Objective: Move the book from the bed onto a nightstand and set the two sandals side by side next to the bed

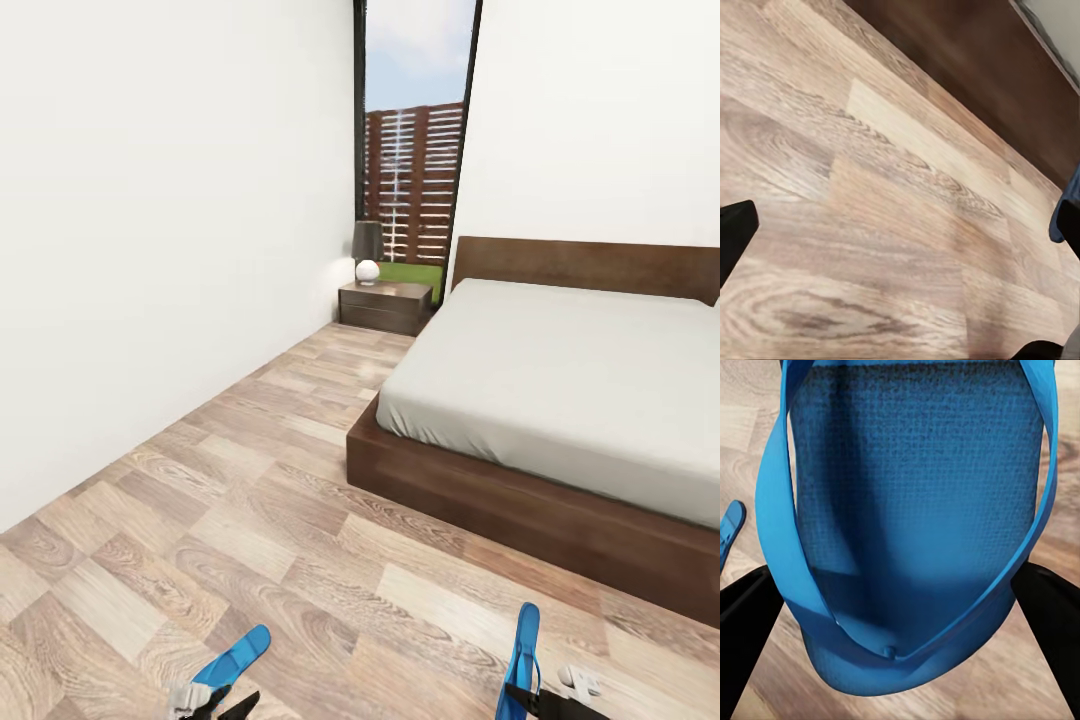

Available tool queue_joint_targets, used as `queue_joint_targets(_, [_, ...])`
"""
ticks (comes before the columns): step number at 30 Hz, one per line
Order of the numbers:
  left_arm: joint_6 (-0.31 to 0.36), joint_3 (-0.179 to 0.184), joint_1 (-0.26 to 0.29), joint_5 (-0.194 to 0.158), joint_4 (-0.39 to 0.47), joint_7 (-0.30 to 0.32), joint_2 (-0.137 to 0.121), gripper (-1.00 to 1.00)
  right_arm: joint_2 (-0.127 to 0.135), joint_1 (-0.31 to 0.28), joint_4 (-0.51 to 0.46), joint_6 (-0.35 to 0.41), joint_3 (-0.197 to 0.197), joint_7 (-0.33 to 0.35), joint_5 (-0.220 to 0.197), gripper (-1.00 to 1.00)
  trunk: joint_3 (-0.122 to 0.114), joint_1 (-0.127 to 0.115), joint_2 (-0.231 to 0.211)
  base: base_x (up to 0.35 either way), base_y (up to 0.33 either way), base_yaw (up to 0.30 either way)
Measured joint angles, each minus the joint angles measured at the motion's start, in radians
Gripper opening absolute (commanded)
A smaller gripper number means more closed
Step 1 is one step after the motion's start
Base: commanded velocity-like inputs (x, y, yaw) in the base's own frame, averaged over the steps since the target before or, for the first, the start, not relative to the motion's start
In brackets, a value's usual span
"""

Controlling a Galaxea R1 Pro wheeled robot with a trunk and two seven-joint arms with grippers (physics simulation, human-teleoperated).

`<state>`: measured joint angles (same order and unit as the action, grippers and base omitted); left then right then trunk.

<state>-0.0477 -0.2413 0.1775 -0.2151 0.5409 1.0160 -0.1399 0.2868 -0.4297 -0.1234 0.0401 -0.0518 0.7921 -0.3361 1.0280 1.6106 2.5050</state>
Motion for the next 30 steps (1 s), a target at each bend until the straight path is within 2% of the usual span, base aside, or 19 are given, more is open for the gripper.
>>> queue_joint_targets(3, [0.004, -0.017, 0.0, -0.021, 0.018, 0.0, -0.053, 1.0, 0.0, 0.0, -0.001, 0.0, -0.001, 0.001, 0.0, -1.0, 0.0, 0.0, 0.0, 0.0, 0.0, 0.0])
queue_joint_targets(6, [0.017, -0.053, 0.0, -0.078, 0.027, -0.001, -0.107, 1.0, 0.0, 0.0, -0.001, 0.0, 0.0, 0.001, 0.0, -1.0, 0.0, 0.0, 0.0, 0.0, 0.0, 0.0])
queue_joint_targets(9, [0.021, -0.063, 0.0, -0.097, 0.03, -0.002, -0.127, 1.0, 0.0, 0.0, -0.001, 0.0, 0.0, 0.002, 0.0, -1.0, 0.0, 0.0, 0.0, 0.0, 0.0, 0.0])
queue_joint_targets(17, [0.021, -0.066, 0.001, -0.102, 0.032, -0.007, -0.14, 1.0, 0.0, -0.001, -0.001, 0.0, -0.001, 0.004, -0.002, -1.0, 0.0, 0.0, 0.0, 0.0, 0.0, 0.0])
queue_joint_targets(25, [0.02, -0.067, 0.001, -0.101, 0.032, -0.016, -0.164, 1.0, 0.0, 0.0, -0.001, 0.0, 0.0, 0.004, -0.001, -1.0, 0.0, 0.0, 0.0, 0.0, 0.0, 0.0])
queue_joint_targets(27, [0.02, -0.066, 0.001, -0.1, 0.032, -0.038, -0.168, 1.0, 0.0, -0.001, -0.001, 0.0, 0.0, 0.004, -0.002, -1.0, 0.0, 0.0, 0.0, 0.0, 0.0, 0.0])
queue_joint_targets(30, [0.018, -0.066, 0.001, -0.099, 0.033, -0.116, -0.17, 1.0, 0.0, 0.0, -0.001, 0.0, 0.0, 0.004, -0.002, -1.0, 0.0, 0.0, 0.0, 0.0, 0.0, 0.0])
